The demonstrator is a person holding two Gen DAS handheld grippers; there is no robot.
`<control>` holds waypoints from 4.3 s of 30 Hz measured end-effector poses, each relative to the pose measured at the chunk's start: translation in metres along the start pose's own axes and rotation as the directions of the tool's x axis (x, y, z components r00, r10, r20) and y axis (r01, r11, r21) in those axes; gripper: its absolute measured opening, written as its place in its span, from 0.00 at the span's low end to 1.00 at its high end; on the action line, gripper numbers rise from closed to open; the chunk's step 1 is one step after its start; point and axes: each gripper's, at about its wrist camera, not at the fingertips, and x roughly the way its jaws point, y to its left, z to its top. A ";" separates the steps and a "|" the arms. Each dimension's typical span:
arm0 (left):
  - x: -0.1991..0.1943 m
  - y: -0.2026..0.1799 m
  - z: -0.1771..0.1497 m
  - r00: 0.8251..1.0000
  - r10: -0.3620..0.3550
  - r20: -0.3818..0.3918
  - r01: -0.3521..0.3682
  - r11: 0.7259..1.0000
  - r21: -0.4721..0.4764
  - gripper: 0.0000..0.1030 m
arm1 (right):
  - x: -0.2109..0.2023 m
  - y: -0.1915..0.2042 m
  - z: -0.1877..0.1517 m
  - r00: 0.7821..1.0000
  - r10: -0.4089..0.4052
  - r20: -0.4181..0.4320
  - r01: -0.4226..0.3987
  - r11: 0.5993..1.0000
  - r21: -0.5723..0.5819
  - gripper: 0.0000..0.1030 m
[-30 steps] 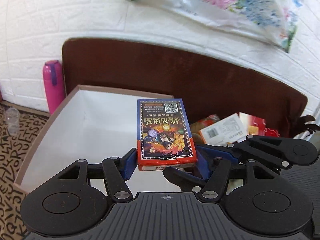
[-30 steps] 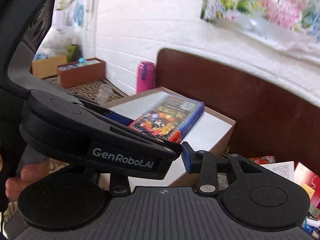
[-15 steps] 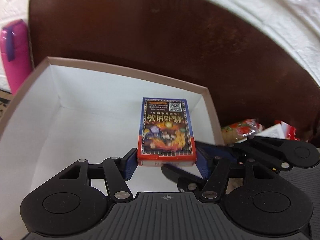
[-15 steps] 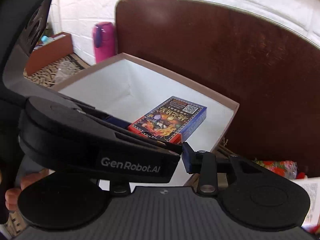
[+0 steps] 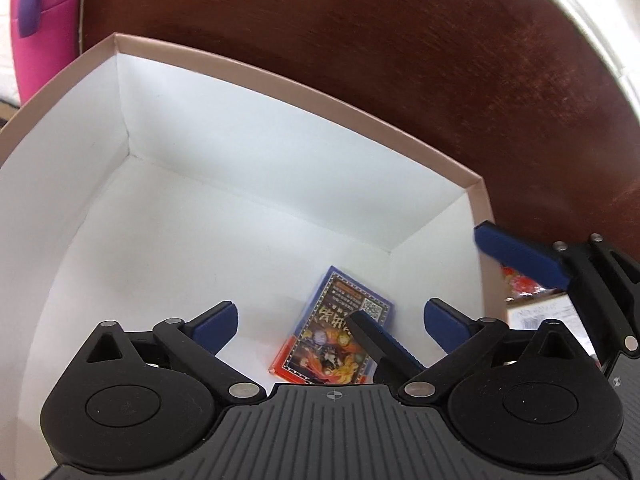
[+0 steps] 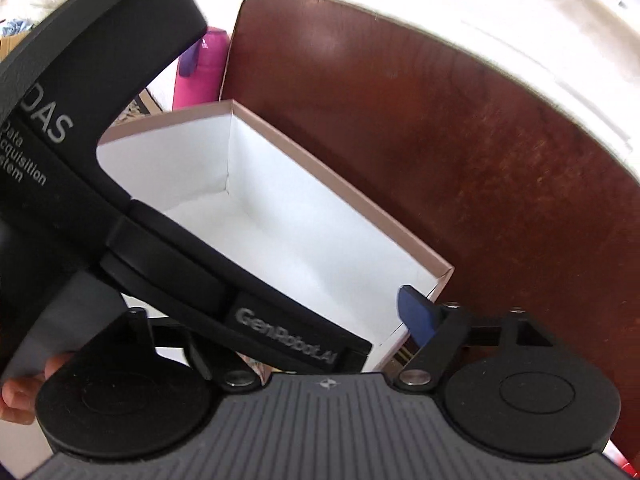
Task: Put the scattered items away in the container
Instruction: 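Open the left gripper to drop the card box inside, then move the left gripper back to the pile and grasp the blue hand cream tube, then lift the cream tube with the left gripper toward the white box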
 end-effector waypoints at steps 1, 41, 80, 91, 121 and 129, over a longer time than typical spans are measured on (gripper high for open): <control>-0.004 0.000 -0.002 1.000 -0.010 -0.003 0.010 1.000 -0.019 1.00 | -0.005 0.000 -0.001 1.000 -0.012 0.005 0.012 1.000 0.002 0.89; -0.106 -0.134 -0.329 0.976 -0.166 0.138 0.126 0.958 0.259 1.00 | -0.270 0.018 -0.268 0.982 0.073 0.175 -0.122 0.949 0.289 0.97; -0.105 -0.132 -0.389 0.958 -0.268 -0.104 0.287 0.870 0.402 0.59 | -0.267 0.012 -0.354 0.995 0.080 0.055 -0.096 0.888 0.450 0.61; -0.099 -0.125 -0.386 0.969 -0.231 -0.088 0.247 0.899 0.362 0.77 | -0.268 0.000 -0.345 0.991 0.099 0.085 -0.130 0.782 0.610 0.62; -0.070 -0.154 -0.383 0.959 -0.268 -0.090 0.282 0.894 0.348 0.57 | -0.237 -0.007 -0.338 0.978 0.204 0.043 -0.173 0.679 0.714 0.43; -0.067 -0.161 -0.383 0.967 -0.246 -0.068 0.253 0.884 0.392 0.40 | -0.234 -0.005 -0.335 0.979 0.196 0.046 -0.172 0.699 0.694 0.42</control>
